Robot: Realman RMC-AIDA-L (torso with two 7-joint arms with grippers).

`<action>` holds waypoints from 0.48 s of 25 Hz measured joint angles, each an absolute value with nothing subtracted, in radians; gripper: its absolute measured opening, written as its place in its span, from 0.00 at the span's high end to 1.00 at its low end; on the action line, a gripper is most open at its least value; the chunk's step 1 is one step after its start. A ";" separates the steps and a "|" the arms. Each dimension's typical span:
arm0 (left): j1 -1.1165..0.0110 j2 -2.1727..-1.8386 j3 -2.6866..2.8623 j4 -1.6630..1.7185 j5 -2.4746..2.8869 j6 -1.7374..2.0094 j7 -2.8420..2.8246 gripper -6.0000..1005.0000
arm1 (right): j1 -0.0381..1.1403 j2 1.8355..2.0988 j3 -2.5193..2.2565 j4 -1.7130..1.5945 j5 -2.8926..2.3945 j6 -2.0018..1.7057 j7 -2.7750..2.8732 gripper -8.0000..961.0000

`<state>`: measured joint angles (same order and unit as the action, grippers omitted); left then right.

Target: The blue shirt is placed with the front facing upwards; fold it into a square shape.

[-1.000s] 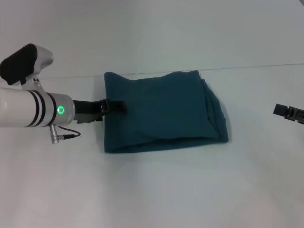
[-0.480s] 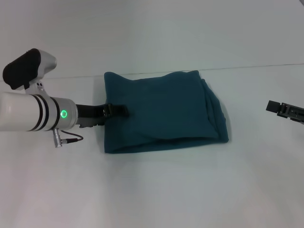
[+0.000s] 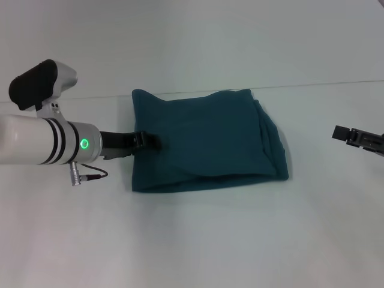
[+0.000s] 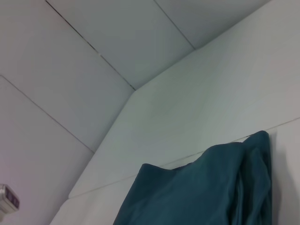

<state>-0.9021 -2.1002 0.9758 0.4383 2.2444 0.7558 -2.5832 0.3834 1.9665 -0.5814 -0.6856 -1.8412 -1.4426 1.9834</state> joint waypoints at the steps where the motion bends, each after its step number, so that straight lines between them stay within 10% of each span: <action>1: -0.902 -2.100 0.977 0.438 2.244 0.756 -2.583 0.27 | 0.386 1.967 -0.581 -0.686 -1.841 -1.443 1.983 0.07; 12: -0.899 -2.104 0.973 0.448 2.245 0.776 -2.575 0.69 | 0.391 1.969 -0.581 -0.672 -1.844 -1.441 1.984 0.07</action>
